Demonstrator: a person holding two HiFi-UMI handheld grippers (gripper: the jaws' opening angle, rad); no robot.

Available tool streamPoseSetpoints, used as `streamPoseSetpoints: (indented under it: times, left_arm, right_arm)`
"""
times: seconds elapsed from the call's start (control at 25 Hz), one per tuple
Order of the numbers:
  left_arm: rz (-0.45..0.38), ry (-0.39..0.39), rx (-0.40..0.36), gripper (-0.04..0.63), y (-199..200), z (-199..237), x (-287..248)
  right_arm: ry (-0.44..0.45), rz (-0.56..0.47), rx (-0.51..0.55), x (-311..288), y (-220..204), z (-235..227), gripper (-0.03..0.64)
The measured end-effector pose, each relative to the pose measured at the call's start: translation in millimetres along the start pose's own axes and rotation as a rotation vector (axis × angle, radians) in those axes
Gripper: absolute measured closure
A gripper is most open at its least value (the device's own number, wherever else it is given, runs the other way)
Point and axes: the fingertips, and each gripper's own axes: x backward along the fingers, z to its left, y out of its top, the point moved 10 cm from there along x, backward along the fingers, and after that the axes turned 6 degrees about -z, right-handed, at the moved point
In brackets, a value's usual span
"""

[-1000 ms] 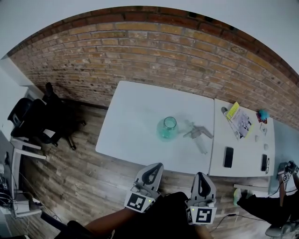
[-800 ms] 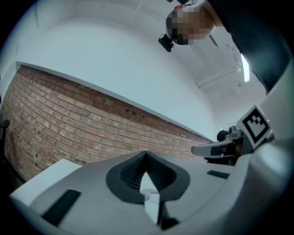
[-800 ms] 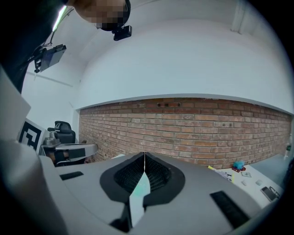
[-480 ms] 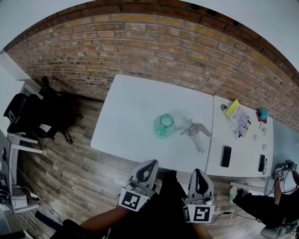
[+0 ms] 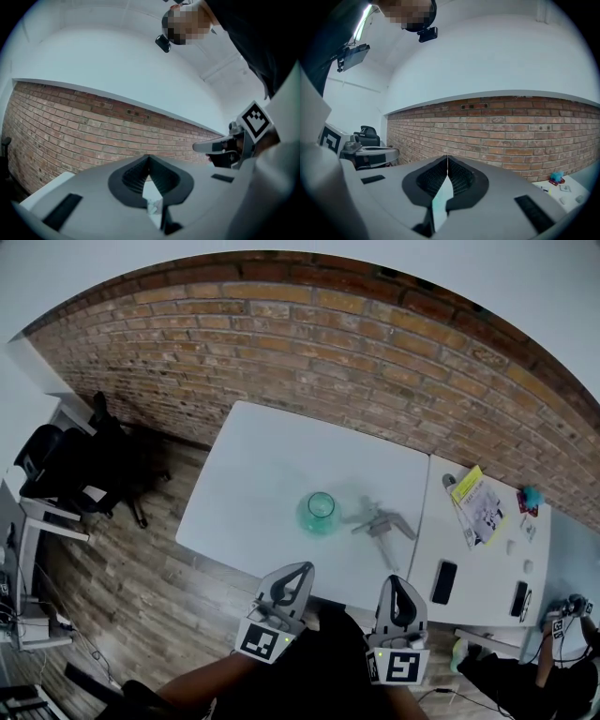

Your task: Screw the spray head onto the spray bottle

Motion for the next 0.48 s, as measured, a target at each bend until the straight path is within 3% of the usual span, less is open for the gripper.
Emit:
streamPoseSetpoints:
  times: [0.24,0.48]
  left_arm:
    - [0.021,-0.012,-0.007,0.594,-7.3,-14.0,-29.9]
    - [0.035,0.055,-0.044,0.594,-17.9,-16.4,-50.5]
  right_arm:
    - [0.048,-0.023,-0.015,-23.0,-3.1,-35.8,0.609]
    - [0.102,-0.045,-0.031,-45.2,-9.5,-69.2,0.609]
